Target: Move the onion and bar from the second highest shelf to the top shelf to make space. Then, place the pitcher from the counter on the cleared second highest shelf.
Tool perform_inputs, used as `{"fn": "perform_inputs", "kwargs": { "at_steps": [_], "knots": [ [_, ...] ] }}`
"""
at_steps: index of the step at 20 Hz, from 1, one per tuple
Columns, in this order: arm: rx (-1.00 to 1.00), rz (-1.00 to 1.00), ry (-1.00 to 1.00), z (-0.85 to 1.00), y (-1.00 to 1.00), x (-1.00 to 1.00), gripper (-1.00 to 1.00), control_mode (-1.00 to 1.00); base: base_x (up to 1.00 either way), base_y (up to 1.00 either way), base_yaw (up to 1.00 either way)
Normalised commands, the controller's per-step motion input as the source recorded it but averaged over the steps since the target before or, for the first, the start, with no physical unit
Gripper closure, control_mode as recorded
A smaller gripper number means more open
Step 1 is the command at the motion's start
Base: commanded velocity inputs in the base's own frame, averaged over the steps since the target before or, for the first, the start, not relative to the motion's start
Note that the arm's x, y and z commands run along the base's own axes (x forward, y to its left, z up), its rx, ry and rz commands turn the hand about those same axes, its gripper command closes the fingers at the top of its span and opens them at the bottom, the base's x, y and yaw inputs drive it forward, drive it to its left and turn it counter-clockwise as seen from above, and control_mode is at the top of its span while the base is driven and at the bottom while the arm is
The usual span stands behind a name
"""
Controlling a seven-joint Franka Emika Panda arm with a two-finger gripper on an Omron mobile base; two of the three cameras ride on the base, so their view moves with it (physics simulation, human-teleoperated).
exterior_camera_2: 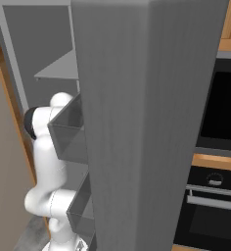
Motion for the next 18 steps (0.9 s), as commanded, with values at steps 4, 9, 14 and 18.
{"fn": "perform_inputs", "kwargs": {
  "at_steps": [4,9,14,18],
  "knots": [
    [0.0,0.0,0.0,-0.46,0.11,0.36,1.0,-1.0,0.0,0.0,0.0],
    [0.0,0.01,0.02,-0.62,0.09,0.03,1.0,-1.0,0.0,0.0,0.0],
    [0.0,0.01,0.02,-0.07,0.0,-0.47,1.0,-1.0,0.0,0.0,0.0],
    [0.0,0.0,0.0,0.51,0.0,-0.99,1.0,-1.0,0.0,0.0,0.0]
  ]
}}
